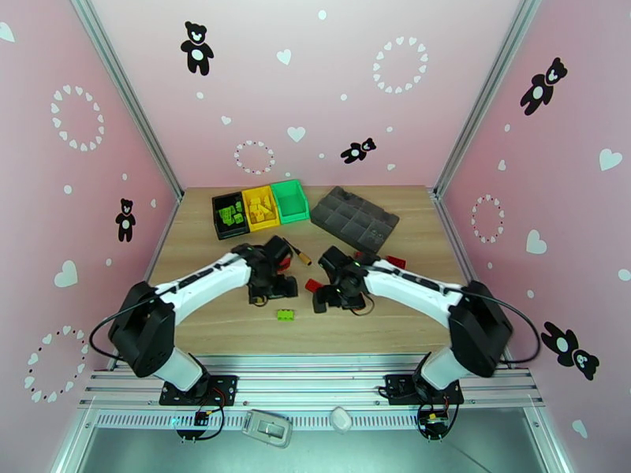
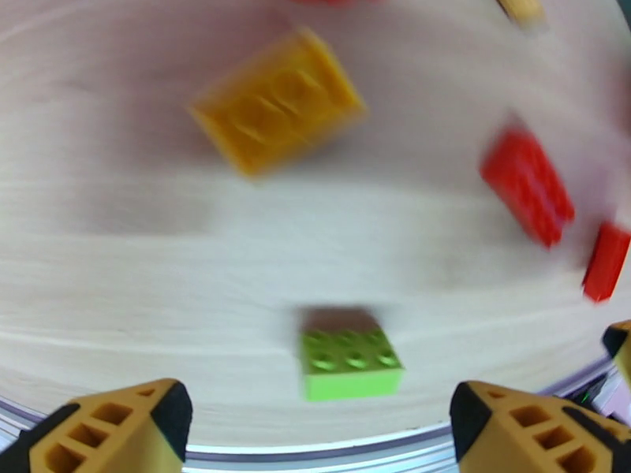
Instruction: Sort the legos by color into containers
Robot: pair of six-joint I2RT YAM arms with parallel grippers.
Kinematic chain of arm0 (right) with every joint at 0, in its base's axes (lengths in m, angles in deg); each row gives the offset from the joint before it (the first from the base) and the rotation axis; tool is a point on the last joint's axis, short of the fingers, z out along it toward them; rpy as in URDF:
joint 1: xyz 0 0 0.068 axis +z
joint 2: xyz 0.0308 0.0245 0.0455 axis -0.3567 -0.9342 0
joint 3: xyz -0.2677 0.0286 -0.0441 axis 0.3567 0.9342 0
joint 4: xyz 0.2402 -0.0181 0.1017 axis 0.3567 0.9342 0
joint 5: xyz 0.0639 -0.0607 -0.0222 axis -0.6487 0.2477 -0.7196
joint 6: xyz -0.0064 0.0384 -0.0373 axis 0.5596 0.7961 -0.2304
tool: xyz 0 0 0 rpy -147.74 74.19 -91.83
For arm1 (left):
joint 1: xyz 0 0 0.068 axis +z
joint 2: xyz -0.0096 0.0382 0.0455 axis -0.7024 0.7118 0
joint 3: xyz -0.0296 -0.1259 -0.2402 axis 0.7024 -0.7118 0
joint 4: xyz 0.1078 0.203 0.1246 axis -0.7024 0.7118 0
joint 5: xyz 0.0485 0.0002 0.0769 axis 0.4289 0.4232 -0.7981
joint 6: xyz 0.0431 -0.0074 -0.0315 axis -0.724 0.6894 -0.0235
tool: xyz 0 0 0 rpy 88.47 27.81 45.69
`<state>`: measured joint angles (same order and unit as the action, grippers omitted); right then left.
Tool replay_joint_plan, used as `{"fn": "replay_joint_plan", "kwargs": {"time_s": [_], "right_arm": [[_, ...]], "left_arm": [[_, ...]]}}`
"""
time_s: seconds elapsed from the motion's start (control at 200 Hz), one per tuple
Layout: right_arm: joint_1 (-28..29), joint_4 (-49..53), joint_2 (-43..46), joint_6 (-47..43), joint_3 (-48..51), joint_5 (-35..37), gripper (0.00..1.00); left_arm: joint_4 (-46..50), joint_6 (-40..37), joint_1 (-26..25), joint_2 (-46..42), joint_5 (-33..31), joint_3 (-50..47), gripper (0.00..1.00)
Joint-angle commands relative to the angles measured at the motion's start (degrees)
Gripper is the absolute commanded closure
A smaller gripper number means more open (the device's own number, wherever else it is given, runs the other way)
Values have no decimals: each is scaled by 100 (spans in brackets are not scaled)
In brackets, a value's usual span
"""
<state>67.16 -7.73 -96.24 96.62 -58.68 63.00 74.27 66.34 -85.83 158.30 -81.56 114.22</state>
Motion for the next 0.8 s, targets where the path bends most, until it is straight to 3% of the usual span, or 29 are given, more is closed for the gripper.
{"fn": "replay_joint_plan", "kwargs": {"time_s": [0.0, 0.325, 0.556, 0.796], "right_arm": [[-37, -23, 450, 266, 351, 196, 7], [-33, 18, 910, 392, 565, 278, 7], [-37, -57, 947, 438, 559, 261, 7], [-36, -172, 681, 320, 316, 152, 7]], "left_arm": [[27, 235, -293, 383, -151, 109, 8], [-16, 450, -590, 975, -272, 143, 16], [-67, 475, -608, 1029, -218, 199, 40], [38, 505, -599, 758, -261, 126, 57]]}}
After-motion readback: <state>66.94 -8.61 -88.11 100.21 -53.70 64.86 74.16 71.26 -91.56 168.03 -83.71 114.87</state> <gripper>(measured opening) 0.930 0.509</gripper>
